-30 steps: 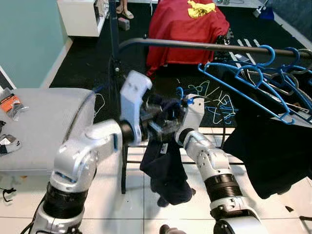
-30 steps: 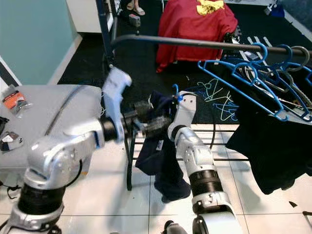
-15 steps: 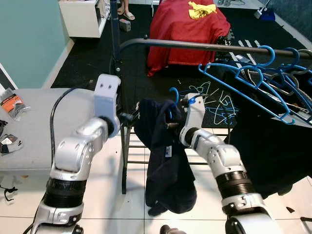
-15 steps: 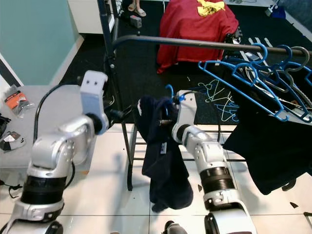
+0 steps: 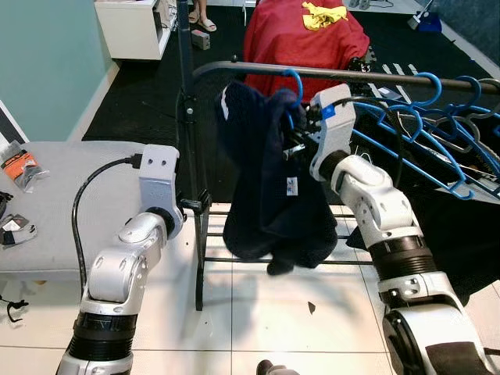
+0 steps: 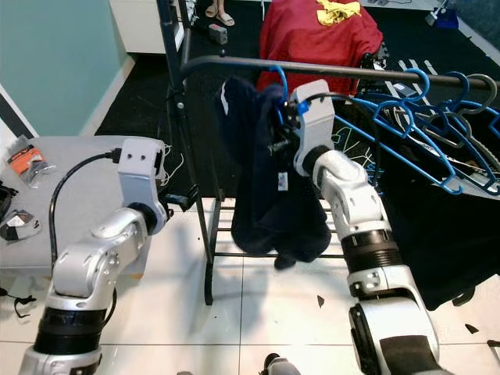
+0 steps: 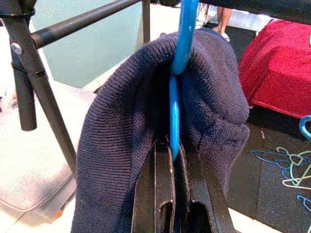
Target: Hang hanger
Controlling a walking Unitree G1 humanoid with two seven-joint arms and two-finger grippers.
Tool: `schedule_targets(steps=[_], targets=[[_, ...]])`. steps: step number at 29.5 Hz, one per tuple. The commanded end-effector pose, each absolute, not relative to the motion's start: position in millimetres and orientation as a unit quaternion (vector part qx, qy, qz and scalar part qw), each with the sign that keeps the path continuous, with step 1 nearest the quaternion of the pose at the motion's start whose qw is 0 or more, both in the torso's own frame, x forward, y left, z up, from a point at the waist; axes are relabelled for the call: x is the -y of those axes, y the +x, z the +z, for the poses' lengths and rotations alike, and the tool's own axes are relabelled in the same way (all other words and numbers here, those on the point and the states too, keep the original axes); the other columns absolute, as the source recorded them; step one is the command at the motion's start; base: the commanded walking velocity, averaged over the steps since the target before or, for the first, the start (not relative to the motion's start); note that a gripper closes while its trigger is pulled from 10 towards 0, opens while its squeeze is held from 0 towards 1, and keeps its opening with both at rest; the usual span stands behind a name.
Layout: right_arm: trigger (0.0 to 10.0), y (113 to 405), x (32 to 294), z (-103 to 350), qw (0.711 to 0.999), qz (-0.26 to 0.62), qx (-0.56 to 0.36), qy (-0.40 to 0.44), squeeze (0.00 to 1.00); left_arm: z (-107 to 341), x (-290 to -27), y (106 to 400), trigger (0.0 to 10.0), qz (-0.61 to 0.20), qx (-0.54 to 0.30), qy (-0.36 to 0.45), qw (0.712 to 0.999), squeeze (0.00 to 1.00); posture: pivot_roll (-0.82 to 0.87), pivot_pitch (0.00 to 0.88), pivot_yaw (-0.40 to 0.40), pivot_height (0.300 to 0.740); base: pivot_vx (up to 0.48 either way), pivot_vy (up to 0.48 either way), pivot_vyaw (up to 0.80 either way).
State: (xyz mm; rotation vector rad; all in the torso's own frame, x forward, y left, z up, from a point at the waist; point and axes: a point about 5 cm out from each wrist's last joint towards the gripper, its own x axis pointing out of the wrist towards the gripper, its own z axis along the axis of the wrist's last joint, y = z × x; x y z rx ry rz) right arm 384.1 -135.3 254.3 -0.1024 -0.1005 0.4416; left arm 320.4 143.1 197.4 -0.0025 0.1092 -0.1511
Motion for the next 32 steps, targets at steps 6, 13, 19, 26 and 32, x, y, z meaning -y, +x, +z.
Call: schedule_targets(steps=[6,13,19,26,32], targets=[[10.0,396,145,278,0.974,0.199,0.093,-0.047,0.00,194,-137,313,10.0,-0.103,-0.054,0.005,0.993,0.00,-0.03,0.156,-0.036,0.740,0.000,0.000,0.00],[10.0,416,152,289,0.981,0.175,0.069,-0.039,0.00,207,-123,304,10.0,-0.188,-0.020,0.004,0.982,0.00,-0.01,0.174,-0.030,0.740,0.000,0.000,0.00],[10.0,421,155,300,0.983,0.168,0.064,-0.037,0.00,219,-115,295,10.0,-0.230,0.016,0.006,0.973,0.00,0.00,0.196,-0.035,0.740,0.000,0.000,0.00],[10.0,425,159,303,0.985,0.162,0.050,-0.037,0.00,229,-117,287,10.0,-0.246,0.035,-0.001,0.969,0.00,0.02,0.217,-0.038,0.740,0.000,0.000,0.00],[10.0,426,159,304,0.985,0.158,0.049,-0.041,0.00,229,-118,286,10.0,-0.249,0.035,-0.001,0.968,0.00,0.03,0.219,-0.038,0.740,0.000,0.000,0.00]])
